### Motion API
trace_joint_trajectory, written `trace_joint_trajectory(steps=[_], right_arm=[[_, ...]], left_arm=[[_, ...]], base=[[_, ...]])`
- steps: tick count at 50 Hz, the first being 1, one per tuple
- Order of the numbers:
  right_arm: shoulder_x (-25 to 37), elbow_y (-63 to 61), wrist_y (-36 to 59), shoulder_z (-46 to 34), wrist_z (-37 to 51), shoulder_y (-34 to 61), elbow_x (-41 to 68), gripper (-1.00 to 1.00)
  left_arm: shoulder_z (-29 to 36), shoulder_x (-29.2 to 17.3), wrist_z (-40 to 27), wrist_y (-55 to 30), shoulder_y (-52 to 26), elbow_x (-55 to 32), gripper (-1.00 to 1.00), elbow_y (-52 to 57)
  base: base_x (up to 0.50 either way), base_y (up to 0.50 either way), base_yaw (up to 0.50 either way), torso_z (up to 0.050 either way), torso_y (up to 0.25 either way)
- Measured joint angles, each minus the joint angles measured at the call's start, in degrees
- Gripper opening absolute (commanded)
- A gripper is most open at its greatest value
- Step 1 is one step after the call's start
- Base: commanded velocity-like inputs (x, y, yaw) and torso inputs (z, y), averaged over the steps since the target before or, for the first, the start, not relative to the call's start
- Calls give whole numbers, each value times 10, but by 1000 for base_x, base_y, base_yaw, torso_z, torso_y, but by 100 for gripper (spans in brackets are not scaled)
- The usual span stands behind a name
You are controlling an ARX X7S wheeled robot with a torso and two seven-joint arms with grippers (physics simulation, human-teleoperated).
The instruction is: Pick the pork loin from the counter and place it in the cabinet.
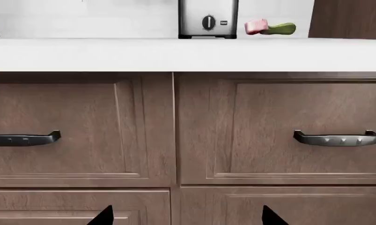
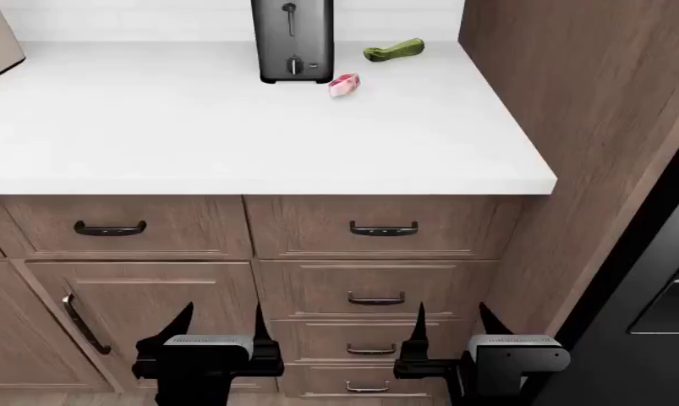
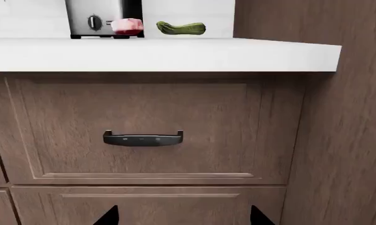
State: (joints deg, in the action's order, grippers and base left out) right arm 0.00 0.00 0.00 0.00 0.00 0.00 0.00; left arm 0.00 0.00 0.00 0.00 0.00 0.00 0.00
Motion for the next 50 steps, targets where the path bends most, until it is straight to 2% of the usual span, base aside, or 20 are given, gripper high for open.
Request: trace_joint_trajectory(steps=[21, 50], right_arm=[[24, 4, 0, -31, 24, 5, 31, 100], [49, -4, -3, -61, 48, 4, 55, 100]], left_arm=[[34, -25, -27, 5, -2, -16, 100, -4], [66, -50, -53, 19, -4, -32, 100, -6]], base=[[0, 0, 0, 0, 0], [0, 0, 0, 50, 40]])
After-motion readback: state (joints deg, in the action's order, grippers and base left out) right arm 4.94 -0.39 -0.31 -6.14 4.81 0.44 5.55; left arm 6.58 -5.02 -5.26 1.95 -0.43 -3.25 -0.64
